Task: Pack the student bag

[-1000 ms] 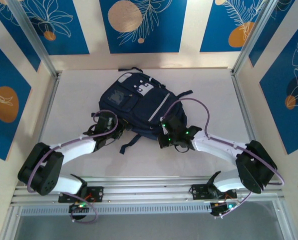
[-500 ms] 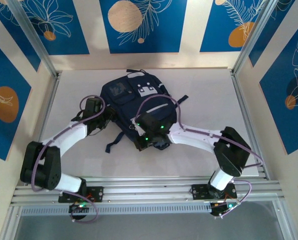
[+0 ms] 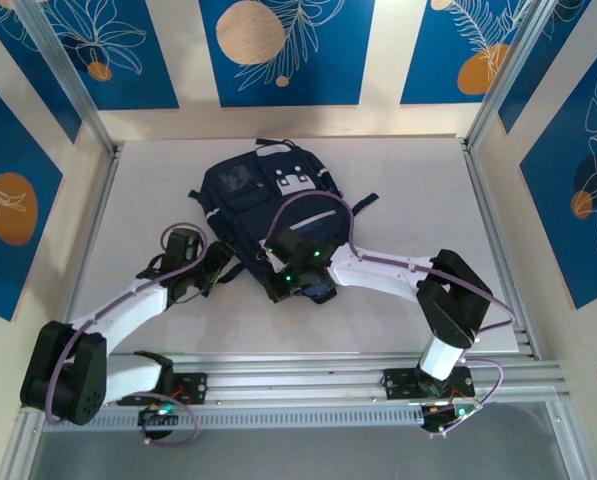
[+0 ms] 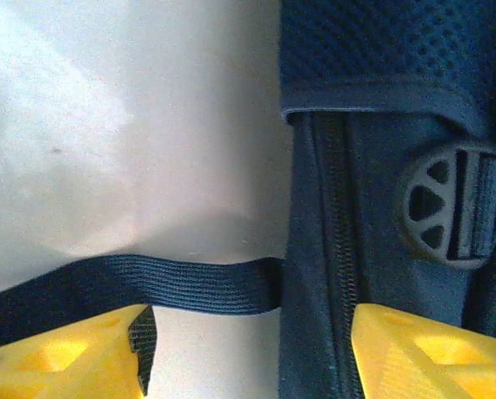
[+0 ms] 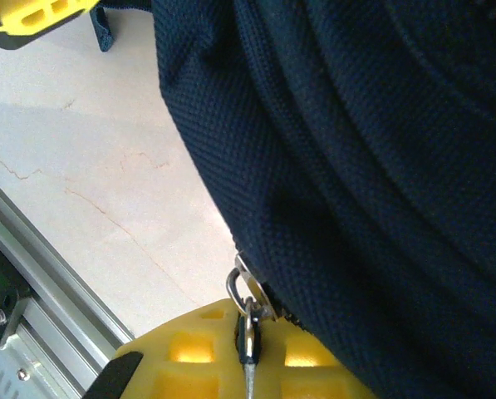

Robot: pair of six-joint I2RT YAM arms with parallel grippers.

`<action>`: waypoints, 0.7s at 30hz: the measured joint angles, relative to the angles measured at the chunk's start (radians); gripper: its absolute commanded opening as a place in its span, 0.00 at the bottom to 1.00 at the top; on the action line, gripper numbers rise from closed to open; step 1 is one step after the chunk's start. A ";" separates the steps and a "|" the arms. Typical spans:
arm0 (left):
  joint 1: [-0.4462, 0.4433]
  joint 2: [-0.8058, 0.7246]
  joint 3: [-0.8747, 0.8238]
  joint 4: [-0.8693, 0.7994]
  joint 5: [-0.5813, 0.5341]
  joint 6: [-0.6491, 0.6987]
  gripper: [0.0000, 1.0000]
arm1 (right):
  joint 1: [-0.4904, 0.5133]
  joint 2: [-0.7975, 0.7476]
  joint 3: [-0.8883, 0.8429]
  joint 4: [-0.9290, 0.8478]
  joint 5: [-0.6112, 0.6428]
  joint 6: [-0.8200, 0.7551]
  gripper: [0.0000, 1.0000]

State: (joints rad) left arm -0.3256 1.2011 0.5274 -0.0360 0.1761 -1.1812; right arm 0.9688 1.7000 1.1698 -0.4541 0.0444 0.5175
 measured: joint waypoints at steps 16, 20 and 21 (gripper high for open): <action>-0.069 -0.097 -0.024 0.089 -0.026 0.013 0.55 | -0.006 0.000 -0.013 0.020 -0.008 0.011 0.00; -0.095 -0.002 -0.024 0.131 -0.022 0.010 0.51 | -0.008 0.000 -0.013 0.019 -0.011 0.011 0.00; -0.101 0.019 -0.024 0.144 -0.023 0.008 0.47 | -0.009 0.000 -0.013 0.019 -0.011 0.011 0.00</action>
State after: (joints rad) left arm -0.4267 1.2201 0.5037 0.1081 0.1535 -1.1728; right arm 0.9600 1.7000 1.1564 -0.4351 0.0330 0.5285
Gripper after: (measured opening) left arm 0.517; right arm 0.062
